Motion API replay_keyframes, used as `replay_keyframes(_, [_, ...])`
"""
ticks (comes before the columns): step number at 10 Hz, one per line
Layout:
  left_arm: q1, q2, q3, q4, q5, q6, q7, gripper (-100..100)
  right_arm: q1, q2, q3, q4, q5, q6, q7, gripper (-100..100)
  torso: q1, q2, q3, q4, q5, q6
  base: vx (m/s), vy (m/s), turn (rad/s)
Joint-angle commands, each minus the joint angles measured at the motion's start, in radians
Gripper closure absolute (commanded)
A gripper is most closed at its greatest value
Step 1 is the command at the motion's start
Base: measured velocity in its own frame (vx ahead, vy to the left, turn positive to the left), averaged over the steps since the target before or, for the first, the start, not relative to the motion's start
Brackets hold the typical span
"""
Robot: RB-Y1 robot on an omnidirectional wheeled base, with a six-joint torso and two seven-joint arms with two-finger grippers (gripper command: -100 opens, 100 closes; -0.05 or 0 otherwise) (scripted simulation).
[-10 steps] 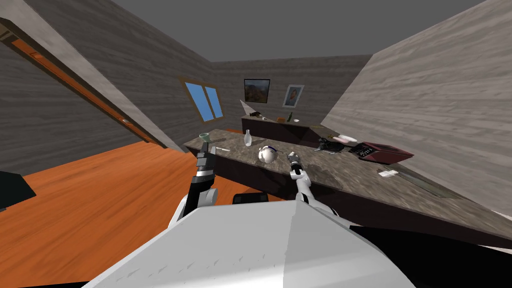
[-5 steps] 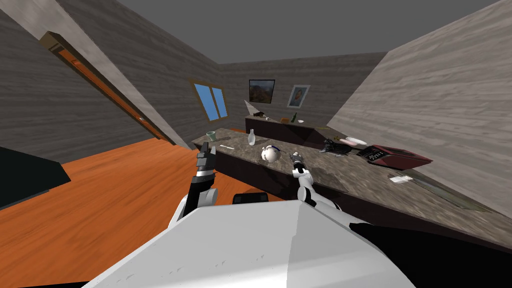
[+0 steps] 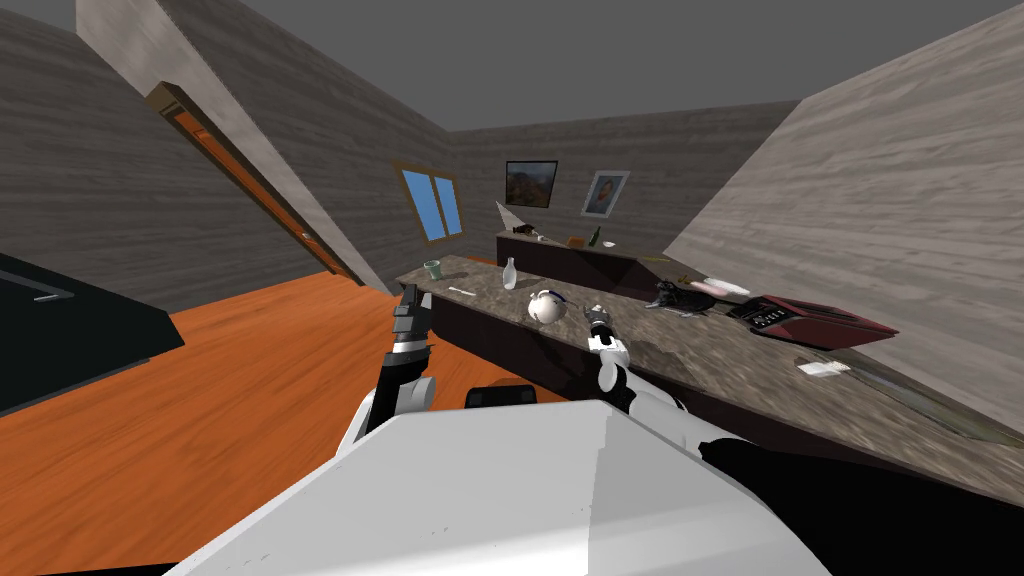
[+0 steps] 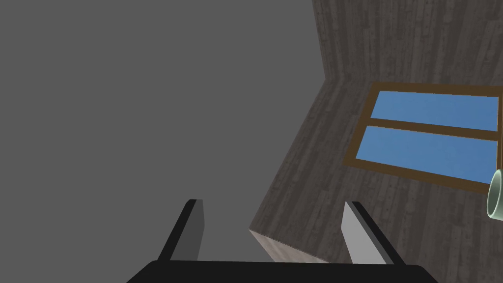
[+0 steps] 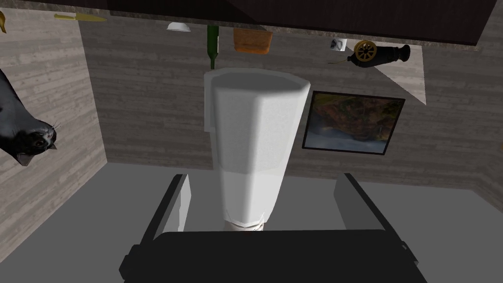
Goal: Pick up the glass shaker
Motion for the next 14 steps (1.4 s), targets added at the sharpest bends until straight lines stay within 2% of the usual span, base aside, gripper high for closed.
replay_keyframes(1, [0.0,0.0,0.0,0.0,0.0,0.0,0.0,0,0.0,0.0,0.0,0.0,0.0,0.0,0.0,100,0.0,0.0,0.0,0.0,0.0,0.0,0.0,0.0,0.0])
replay_keyframes(5, [0.0,0.0,0.0,0.0,0.0,0.0,0.0,0,0.0,0.0,0.0,-0.001,0.0,0.0,0.0,100,0.0,-0.002,-0.001,-0.001,0.0,0.0,0.0,0.0,0.0])
replay_keyframes(6, [0.0,0.0,0.0,0.0,0.0,0.0,0.0,0,0.0,0.0,0.0,-0.001,0.0,0.0,0.0,0,0.0,-0.002,-0.001,-0.001,-0.001,0.0,0.0,0.0,0.0])
replay_keyframes(7, [0.0,0.0,0.0,0.0,0.0,0.0,0.0,0,0.037,0.028,0.04,-0.051,0.012,0.026,-0.026,100,-0.001,-0.002,-0.001,-0.001,-0.001,-0.001,0.044,-0.026,-0.141])
replay_keyframes(9, [0.0,0.0,0.0,0.0,0.0,0.0,0.0,0,0.037,0.028,0.04,-0.065,0.012,0.026,-0.026,100,-0.005,-0.004,-0.004,-0.005,-0.004,0.003,0.037,-0.022,-0.044])
replay_keyframes(10, [0.0,0.0,0.0,0.0,0.0,0.0,0.0,0,0.072,0.056,0.076,-0.104,0.024,0.048,-0.046,100,-0.005,-0.004,-0.004,-0.005,-0.004,0.003,0.038,-0.029,-0.143])
replay_keyframes(11, [0.0,0.0,0.0,0.0,0.0,0.0,0.0,0,0.106,0.085,0.113,-0.191,0.036,0.07,-0.067,100,-0.006,-0.003,-0.005,-0.006,-0.005,0.005,0.069,-0.045,-0.235])
replay_keyframes(14, [0.0,0.0,0.0,0.0,0.0,0.0,0.0,0,0.21,0.171,0.223,-0.36,0.071,0.135,-0.127,100,-0.011,-0.006,-0.009,-0.012,-0.01,0.007,0.091,-0.05,-0.224])
